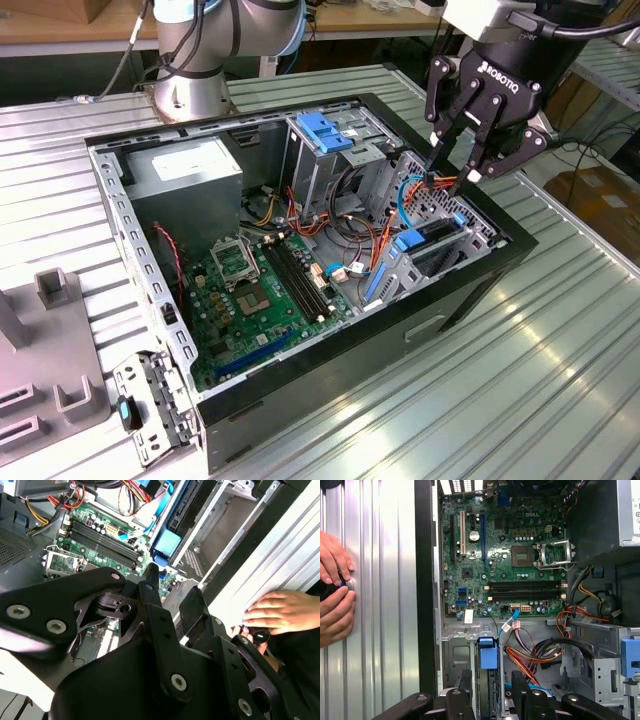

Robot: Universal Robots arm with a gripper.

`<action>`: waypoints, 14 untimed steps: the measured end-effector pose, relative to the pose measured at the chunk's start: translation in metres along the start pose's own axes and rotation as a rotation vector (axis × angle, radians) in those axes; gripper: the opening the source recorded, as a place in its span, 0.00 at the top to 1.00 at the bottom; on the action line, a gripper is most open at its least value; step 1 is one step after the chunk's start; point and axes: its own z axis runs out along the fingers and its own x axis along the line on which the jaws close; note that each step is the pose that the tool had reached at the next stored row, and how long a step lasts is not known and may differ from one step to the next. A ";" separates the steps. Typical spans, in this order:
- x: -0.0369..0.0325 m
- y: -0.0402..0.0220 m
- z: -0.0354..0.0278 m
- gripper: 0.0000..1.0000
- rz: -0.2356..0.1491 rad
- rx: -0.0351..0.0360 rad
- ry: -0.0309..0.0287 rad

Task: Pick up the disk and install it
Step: 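Insert the disk into the insertion slot, then insert the first disk wire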

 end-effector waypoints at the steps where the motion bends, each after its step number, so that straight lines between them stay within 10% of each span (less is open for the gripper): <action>1: 0.0000 -0.0001 0.0001 0.55 0.000 0.0000 0.0000; 11: 0.0050 -0.0098 0.0195 0.89 0.000 0.0006 -0.0001; 14: 0.0046 -0.0243 0.0202 0.89 0.000 0.0006 0.0000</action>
